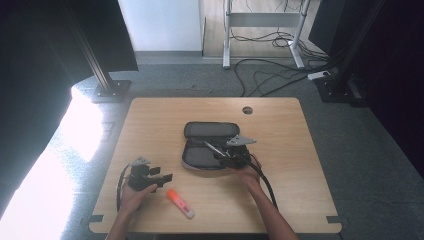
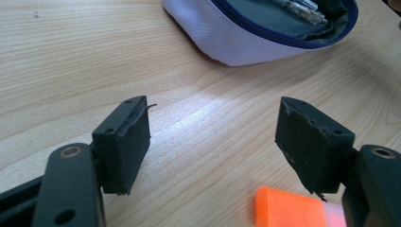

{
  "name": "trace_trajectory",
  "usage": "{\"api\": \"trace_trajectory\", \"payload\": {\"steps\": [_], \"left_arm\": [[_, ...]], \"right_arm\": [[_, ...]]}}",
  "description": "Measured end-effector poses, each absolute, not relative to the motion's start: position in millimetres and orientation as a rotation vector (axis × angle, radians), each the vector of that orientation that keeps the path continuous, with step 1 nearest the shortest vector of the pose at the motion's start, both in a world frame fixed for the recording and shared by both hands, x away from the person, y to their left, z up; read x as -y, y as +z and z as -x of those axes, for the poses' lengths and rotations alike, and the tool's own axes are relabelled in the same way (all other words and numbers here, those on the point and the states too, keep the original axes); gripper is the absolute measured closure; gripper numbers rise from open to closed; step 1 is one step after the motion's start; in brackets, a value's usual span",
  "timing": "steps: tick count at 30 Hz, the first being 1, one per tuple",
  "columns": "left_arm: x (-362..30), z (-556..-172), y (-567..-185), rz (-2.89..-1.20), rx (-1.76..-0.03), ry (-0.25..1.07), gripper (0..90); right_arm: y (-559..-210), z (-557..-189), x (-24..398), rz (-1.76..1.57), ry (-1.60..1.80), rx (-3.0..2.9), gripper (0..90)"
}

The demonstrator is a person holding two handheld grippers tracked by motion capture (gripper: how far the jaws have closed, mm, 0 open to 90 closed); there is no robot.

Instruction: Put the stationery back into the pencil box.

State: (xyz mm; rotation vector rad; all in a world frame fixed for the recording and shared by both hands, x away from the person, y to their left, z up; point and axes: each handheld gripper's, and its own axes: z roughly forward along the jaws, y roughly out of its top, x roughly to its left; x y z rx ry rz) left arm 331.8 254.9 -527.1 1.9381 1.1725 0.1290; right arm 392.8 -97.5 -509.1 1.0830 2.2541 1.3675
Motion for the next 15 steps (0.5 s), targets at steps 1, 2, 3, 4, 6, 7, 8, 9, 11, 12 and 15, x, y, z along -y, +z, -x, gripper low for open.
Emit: {"api": "trace_trajectory", "payload": {"steps": [1, 2, 3, 4, 6, 7, 8, 9, 11, 12, 15], "left_arm": [[-254.9, -331.8, -527.0, -1.938, -1.172, 0.129, 27.5], [-254.9, -331.8, -527.0, -1.938, -1.172, 0.129, 27.6], [-255.2, -331.8, -527.0, -1.938, -1.173, 0.129, 27.6], [-255.2, -331.8, -527.0, -1.938, -1.173, 0.129, 27.6], [-255.5, -331.8, -526.9, -1.935, -1.173, 0.127, 27.6], [-255.7, -331.9, -527.0, -1.934, -1.175, 0.126, 27.6], [-255.7, -331.9, -527.0, -1.934, -1.175, 0.126, 27.5], [-255.7, -331.9, -527.1, -1.934, -1.175, 0.126, 27.6], [-255.6, -331.8, -527.0, -1.934, -1.174, 0.126, 27.6], [-255.6, -331.8, -526.9, -1.933, -1.174, 0.126, 27.5], [-255.7, -331.8, -527.0, -1.932, -1.175, 0.125, 27.6]], "right_arm": [[-507.9, -390.5, 97.3, -1.084, 1.377, -2.257, 47.6], [-507.9, -390.5, 97.3, -1.084, 1.377, -2.257, 47.6], [-506.9, -388.5, 97.7, -1.087, 1.39, -2.256, 47.0], [-506.9, -388.5, 97.7, -1.087, 1.39, -2.256, 47.0], [-506.5, -385.7, 98.8, -1.084, 1.405, -2.243, 47.0], [-507.0, -383.0, 100.0, -1.084, 1.415, -2.238, 47.0], [-507.0, -383.0, 100.0, -1.084, 1.415, -2.238, 47.0], [-507.9, -380.7, 101.4, -1.088, 1.418, -2.239, 46.9], [-508.4, -379.7, 102.2, -1.088, 1.421, -2.241, 46.9], [-509.0, -378.5, 103.0, -1.089, 1.425, -2.242, 46.9], [-509.8, -374.7, 105.0, -1.095, 1.436, -2.242, 46.4]]}}
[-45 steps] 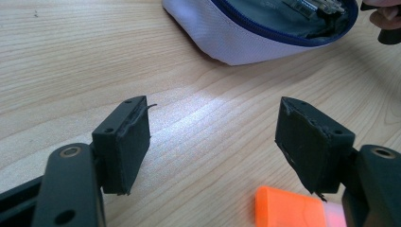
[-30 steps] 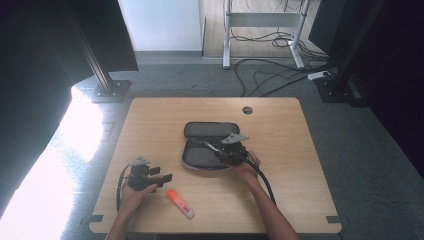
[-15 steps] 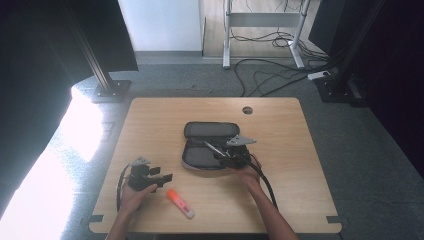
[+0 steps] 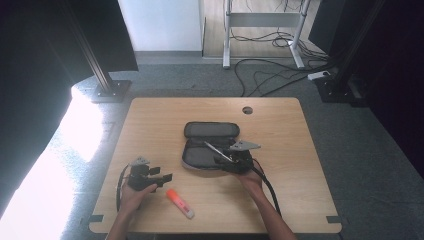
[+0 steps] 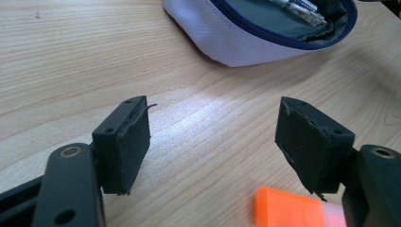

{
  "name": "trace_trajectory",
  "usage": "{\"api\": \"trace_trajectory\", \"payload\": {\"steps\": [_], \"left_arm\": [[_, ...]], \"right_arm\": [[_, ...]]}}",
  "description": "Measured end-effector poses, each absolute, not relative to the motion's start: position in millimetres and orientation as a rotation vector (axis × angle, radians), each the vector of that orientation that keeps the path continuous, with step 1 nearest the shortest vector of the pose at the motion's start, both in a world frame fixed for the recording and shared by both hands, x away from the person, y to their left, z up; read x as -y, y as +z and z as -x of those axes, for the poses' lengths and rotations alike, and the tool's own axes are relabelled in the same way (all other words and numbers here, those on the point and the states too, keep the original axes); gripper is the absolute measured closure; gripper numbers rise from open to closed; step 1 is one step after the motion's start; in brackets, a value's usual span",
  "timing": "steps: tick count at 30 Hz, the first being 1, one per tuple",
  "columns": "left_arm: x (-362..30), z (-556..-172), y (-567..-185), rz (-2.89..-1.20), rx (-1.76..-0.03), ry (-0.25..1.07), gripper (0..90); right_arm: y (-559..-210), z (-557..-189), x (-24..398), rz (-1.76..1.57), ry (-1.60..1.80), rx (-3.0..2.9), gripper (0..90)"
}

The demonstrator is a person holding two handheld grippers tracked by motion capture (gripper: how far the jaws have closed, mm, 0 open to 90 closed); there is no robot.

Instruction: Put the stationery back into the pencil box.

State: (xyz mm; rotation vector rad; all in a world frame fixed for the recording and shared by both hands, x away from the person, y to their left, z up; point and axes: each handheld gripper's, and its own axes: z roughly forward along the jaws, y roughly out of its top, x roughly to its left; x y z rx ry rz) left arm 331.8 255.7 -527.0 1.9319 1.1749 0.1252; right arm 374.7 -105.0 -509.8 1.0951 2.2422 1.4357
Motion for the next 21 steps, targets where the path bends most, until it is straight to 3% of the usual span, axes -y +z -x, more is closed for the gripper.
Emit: {"api": "trace_trajectory", "payload": {"steps": [21], "left_arm": [[-255.5, -331.9, -527.2, -1.935, -1.175, 0.128, 27.6]], "right_arm": [[-503.3, -341.4, 96.6, -1.019, 1.524, -2.263, 45.6]]}}
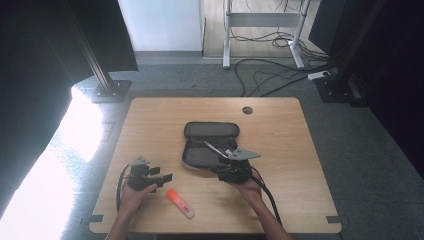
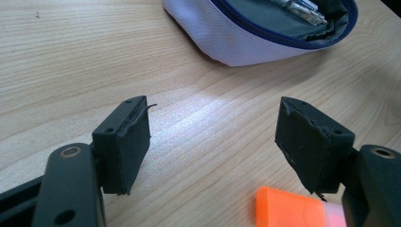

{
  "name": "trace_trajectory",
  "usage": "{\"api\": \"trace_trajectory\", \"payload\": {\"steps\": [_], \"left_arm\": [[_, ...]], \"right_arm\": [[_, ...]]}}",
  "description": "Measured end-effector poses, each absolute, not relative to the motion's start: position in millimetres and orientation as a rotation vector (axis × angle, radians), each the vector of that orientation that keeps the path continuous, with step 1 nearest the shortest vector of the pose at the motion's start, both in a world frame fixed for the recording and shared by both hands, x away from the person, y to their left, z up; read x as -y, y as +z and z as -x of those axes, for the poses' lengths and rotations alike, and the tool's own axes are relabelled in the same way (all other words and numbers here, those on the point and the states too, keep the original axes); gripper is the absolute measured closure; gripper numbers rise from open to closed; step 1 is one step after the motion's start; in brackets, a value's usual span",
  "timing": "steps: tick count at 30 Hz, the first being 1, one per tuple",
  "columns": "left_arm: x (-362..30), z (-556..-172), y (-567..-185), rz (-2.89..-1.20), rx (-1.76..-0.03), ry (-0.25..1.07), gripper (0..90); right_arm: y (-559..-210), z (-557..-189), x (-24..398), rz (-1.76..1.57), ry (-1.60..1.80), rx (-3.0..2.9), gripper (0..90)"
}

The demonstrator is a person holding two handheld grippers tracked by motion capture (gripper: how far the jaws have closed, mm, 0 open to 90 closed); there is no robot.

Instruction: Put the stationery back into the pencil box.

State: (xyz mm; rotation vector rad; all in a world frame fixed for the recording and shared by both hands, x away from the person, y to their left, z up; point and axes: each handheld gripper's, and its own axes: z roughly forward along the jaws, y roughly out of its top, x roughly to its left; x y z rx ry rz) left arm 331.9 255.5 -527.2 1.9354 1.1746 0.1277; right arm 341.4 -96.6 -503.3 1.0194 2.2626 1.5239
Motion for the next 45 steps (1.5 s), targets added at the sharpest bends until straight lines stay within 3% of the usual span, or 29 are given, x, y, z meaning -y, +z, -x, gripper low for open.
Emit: {"api": "trace_trajectory", "payload": {"steps": [45], "left_arm": [[-254.3, -331.5, -526.6, -1.936, -1.169, 0.133, 27.6]], "right_arm": [[-520.4, -288.0, 51.8, -0.93, 1.551, -2.384, 44.1]]}}
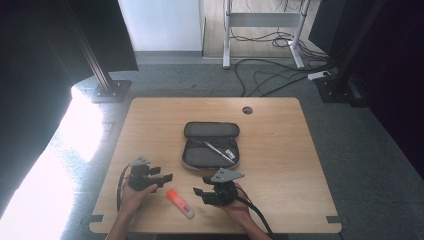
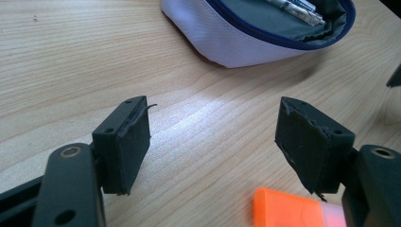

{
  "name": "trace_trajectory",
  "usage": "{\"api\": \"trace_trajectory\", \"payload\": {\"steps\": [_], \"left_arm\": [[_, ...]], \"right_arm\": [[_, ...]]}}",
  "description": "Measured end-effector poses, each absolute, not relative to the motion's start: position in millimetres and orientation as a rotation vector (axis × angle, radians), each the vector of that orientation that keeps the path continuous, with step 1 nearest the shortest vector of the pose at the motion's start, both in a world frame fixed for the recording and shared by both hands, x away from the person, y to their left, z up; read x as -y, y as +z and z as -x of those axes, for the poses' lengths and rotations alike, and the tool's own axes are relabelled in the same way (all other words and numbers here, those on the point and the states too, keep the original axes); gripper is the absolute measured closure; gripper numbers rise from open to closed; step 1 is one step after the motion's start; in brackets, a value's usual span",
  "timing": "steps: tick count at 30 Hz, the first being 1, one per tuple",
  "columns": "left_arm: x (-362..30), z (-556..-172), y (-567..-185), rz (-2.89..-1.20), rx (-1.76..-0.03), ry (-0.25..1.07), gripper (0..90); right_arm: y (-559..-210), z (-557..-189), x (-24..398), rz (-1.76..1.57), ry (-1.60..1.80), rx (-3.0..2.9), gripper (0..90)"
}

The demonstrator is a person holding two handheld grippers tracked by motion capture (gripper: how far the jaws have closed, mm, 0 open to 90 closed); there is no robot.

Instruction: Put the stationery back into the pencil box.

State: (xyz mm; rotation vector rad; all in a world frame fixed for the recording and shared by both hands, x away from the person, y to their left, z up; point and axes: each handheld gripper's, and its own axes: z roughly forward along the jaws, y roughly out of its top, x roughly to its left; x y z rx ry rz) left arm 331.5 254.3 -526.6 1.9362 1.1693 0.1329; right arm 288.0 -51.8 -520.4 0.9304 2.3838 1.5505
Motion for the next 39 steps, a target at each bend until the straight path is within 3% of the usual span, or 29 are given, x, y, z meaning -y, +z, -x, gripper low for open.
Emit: {"api": "trace_trajectory", "payload": {"steps": [39], "left_arm": [[-257.2, -331.6, -526.1, -1.924, -1.176, 0.138, 27.6]], "right_arm": [[-535.5, -264.5, 3.0, -0.842, 1.467, -2.534, 45.1]]}}
